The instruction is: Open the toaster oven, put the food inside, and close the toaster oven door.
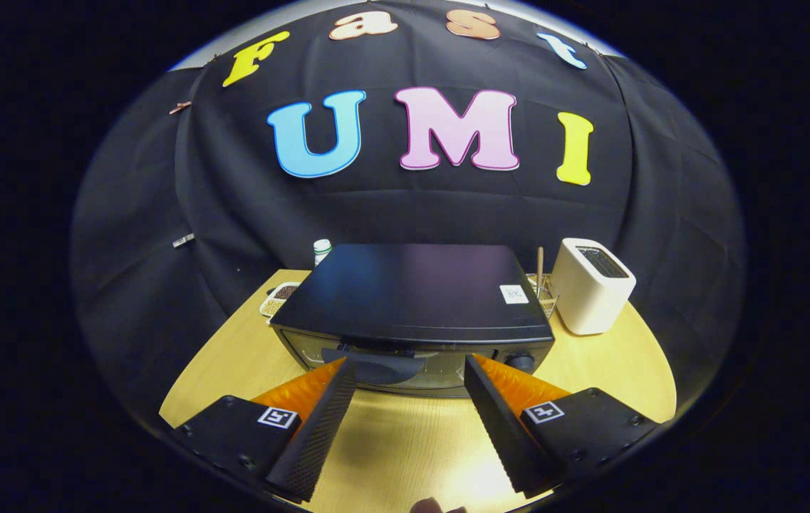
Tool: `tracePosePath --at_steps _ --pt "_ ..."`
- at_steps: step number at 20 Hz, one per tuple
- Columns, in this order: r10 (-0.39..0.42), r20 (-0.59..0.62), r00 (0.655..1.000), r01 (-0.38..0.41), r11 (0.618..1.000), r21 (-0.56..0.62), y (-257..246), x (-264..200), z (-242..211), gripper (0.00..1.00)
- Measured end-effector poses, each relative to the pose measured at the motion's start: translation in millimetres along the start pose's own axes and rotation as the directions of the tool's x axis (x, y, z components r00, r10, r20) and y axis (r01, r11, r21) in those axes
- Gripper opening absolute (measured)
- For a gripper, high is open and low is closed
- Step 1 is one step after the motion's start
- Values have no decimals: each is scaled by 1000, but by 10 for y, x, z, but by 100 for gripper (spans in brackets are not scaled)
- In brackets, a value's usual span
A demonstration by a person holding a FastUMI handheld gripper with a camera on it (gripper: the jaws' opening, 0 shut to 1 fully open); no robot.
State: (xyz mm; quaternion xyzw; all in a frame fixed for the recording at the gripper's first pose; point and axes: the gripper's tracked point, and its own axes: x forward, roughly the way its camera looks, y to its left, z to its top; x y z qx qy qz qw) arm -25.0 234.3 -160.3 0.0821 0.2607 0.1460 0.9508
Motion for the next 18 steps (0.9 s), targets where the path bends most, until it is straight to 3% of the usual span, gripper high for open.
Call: tracePosePath --at_steps 6,14,15,18 --pt "4 125 992 -4 1000 7 -415 -385 602 99" --pt "-7 292 956 11 1000 -10 -1188 -951 1398 99" --pt "-12 311 950 16 1000 -10 -1411 -738 1860 99" --pt "-21 373 928 32 999 -22 -1674 -932 2110 99"
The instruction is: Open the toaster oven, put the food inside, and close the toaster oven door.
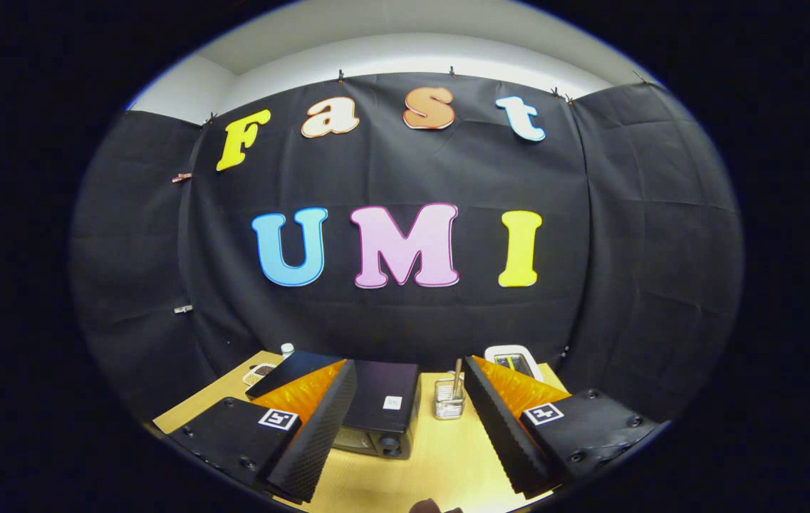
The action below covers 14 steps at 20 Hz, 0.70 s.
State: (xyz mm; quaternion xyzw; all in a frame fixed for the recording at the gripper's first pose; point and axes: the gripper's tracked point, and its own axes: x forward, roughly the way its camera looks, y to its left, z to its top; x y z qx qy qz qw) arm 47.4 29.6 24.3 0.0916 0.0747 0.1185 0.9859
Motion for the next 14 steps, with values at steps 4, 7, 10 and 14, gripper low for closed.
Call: tracePosePath --at_steps 4,7,10,14 --pt "-14 67 998 15 1000 -23 -299 -157 308 98" --pt "-22 100 995 24 1000 -15 -475 -260 467 98" --pt "-33 128 991 32 999 4 -627 -329 588 98" --pt "-44 138 989 41 999 29 -760 -423 645 98"
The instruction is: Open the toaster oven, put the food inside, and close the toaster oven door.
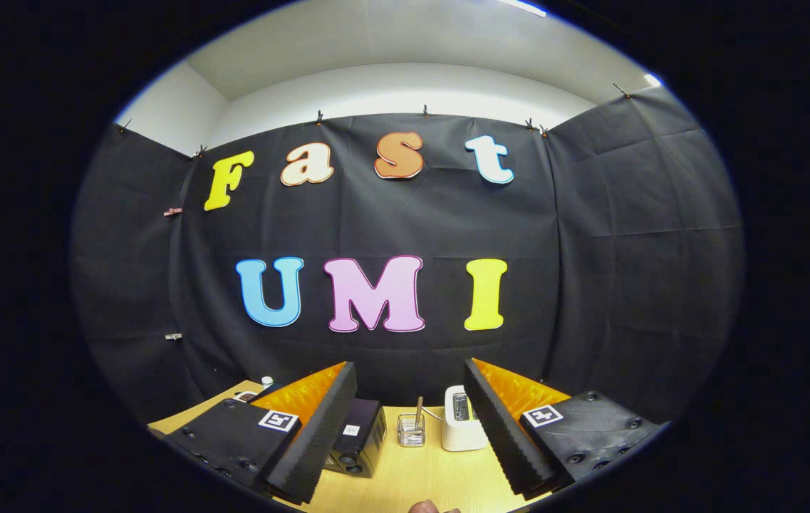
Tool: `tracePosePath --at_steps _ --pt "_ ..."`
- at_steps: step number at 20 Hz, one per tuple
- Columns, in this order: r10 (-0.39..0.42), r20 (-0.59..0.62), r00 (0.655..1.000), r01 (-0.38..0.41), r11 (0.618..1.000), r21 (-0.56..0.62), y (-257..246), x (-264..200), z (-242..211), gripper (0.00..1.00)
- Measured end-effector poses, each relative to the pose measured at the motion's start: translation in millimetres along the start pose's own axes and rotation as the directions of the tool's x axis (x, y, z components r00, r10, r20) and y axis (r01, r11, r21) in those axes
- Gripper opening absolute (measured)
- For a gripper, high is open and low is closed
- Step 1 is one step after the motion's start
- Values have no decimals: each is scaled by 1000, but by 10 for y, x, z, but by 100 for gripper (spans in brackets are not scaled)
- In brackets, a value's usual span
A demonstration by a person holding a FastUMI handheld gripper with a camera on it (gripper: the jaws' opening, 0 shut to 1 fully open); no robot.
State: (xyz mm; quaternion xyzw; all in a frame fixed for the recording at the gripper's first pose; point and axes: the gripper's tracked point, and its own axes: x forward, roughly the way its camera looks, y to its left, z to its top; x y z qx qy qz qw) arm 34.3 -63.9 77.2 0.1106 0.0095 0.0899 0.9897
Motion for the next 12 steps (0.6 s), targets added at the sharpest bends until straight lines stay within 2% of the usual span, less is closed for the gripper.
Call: tracePosePath --at_steps 12 --pt "-2 7 1000 2 1000 -5 -56 -133 35 98"
